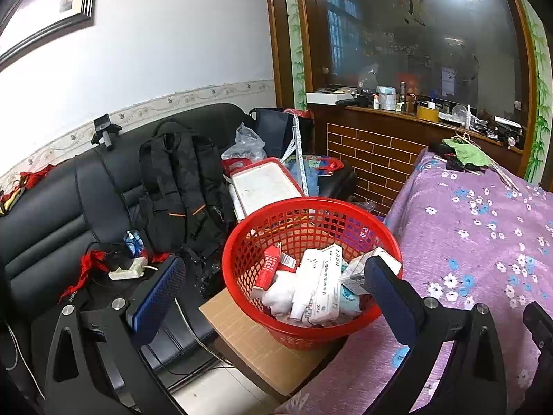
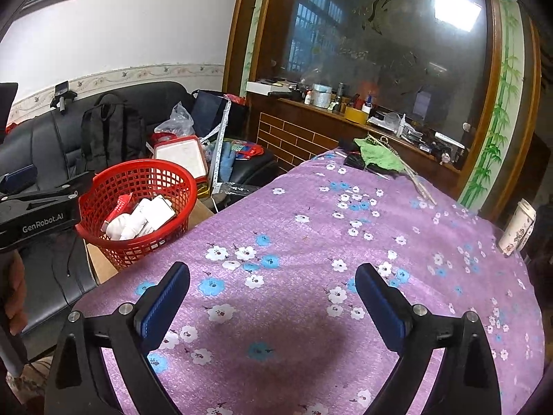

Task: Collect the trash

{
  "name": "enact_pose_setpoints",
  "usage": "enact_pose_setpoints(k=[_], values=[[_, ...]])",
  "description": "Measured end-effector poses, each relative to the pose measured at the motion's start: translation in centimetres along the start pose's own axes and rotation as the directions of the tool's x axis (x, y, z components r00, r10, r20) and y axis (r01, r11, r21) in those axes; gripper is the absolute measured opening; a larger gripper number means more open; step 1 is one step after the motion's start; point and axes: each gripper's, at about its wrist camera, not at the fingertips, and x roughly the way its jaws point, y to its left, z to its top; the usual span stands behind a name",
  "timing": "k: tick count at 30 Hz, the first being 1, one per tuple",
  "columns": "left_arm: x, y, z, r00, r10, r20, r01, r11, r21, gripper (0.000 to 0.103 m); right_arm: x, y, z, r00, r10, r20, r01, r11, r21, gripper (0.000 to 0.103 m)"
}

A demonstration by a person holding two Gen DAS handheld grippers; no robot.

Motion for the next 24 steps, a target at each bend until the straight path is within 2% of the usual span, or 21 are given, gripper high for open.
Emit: enact_pose_setpoints(k=[24], values=[[0.7,-0.7,-0.5,1.000,-0.003,-0.001,0.003,0.999,0.033,0.103,1.4,0.3,-0.2,1.000,0.004,-0.031,-0.004,1.000,0.010,0.098]])
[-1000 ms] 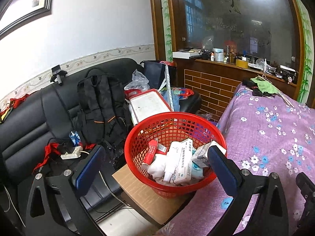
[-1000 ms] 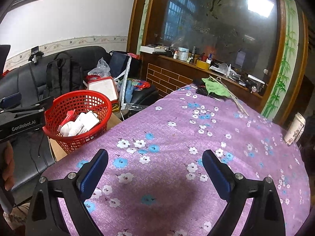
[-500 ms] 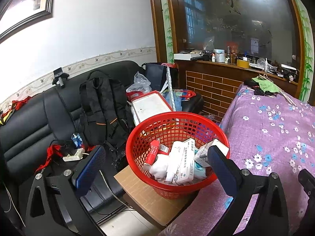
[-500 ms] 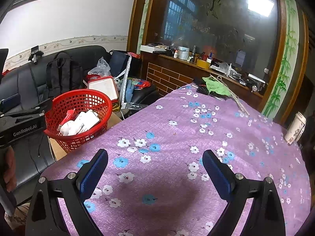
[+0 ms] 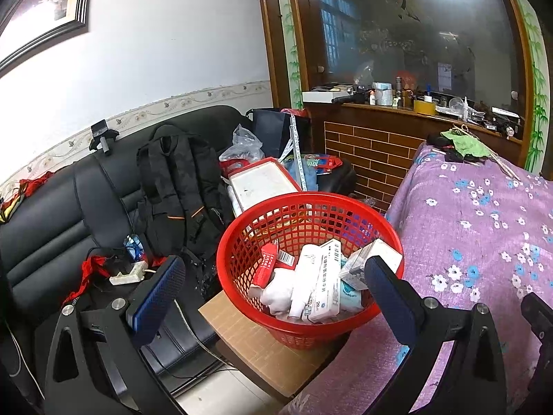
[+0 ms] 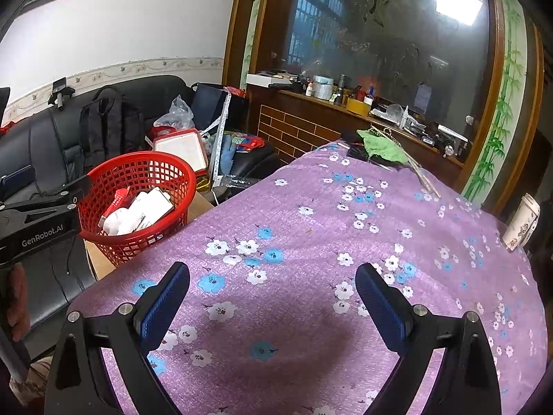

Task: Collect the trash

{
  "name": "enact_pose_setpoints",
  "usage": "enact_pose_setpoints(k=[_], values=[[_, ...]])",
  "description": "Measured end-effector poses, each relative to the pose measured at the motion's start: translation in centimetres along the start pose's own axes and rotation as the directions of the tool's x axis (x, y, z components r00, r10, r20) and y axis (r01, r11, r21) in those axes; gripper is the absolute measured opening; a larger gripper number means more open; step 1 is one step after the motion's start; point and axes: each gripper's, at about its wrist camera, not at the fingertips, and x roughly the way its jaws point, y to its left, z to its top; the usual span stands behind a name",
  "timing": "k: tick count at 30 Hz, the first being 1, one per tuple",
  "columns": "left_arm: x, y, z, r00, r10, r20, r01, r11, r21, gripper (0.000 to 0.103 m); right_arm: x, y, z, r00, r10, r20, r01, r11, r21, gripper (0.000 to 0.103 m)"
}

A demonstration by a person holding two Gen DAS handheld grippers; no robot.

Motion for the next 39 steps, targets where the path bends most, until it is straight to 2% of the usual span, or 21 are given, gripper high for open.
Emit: enact_pose_setpoints(k=[39], values=[[-0.30,-0.46,-0.57,1.000,-0.015,0.006,0.015,1.000,0.023,0.103,-0.20,-0.12,-0.28,1.000,0.017,-0.007,-0.017,1.000,0.018,0.098]])
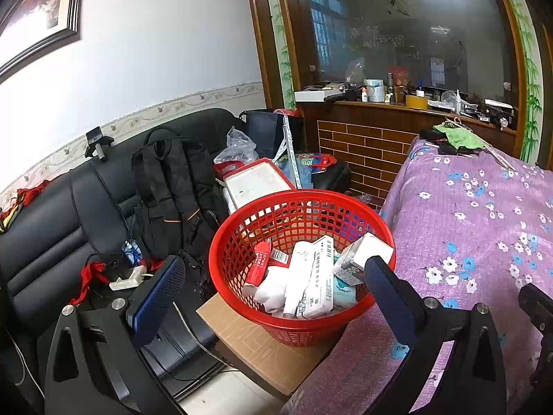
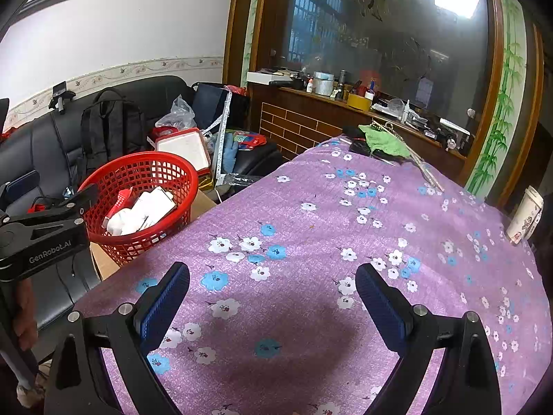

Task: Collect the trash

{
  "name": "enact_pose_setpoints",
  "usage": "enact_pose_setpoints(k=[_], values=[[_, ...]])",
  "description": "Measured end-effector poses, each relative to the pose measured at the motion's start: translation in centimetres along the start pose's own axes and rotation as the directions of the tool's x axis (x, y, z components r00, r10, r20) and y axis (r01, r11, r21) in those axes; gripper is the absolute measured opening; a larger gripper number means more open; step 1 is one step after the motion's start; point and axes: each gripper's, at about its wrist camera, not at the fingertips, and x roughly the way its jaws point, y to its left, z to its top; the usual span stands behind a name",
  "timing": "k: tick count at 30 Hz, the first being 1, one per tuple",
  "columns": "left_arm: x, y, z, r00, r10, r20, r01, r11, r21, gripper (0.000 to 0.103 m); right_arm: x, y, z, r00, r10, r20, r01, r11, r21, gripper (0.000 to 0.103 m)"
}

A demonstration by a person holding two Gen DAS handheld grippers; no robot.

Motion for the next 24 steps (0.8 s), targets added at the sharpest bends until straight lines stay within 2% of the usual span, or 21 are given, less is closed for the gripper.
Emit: enact_pose_setpoints(k=[24], values=[[-0.39,-0.74,0.37,1.000,0.002,0.029,-0.003,0.999,0.044,0.103,-0.29,-0.80,0.06,1.000,0.003,0.004,-0.003,1.000,0.020,0.099]])
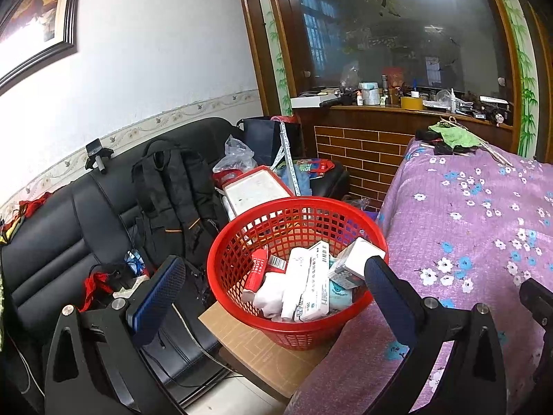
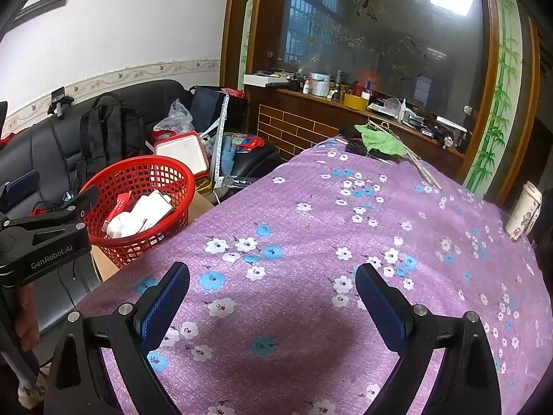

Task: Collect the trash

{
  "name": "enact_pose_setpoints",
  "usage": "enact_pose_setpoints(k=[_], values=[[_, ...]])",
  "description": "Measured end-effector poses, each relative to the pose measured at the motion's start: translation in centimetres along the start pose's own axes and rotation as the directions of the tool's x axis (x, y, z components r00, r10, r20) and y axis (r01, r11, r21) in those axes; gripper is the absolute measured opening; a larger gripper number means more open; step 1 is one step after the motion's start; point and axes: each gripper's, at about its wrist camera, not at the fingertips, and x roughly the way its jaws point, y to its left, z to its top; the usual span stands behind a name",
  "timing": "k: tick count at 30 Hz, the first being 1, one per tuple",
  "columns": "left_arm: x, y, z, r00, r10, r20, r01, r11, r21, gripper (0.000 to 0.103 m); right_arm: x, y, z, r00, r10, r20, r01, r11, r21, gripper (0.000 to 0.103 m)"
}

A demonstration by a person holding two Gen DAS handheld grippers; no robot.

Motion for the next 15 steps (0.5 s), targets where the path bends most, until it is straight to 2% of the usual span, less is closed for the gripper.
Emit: enact_pose_setpoints(k=[15], values=[[-0.16,-0.28,-0.06,1.000,-0.001,0.001,0.001,1.000,0.004,0.103,-0.17,-0.13,-0.09,1.000,-0.002,-0.001,0.002,1.000,0.002,0.099]])
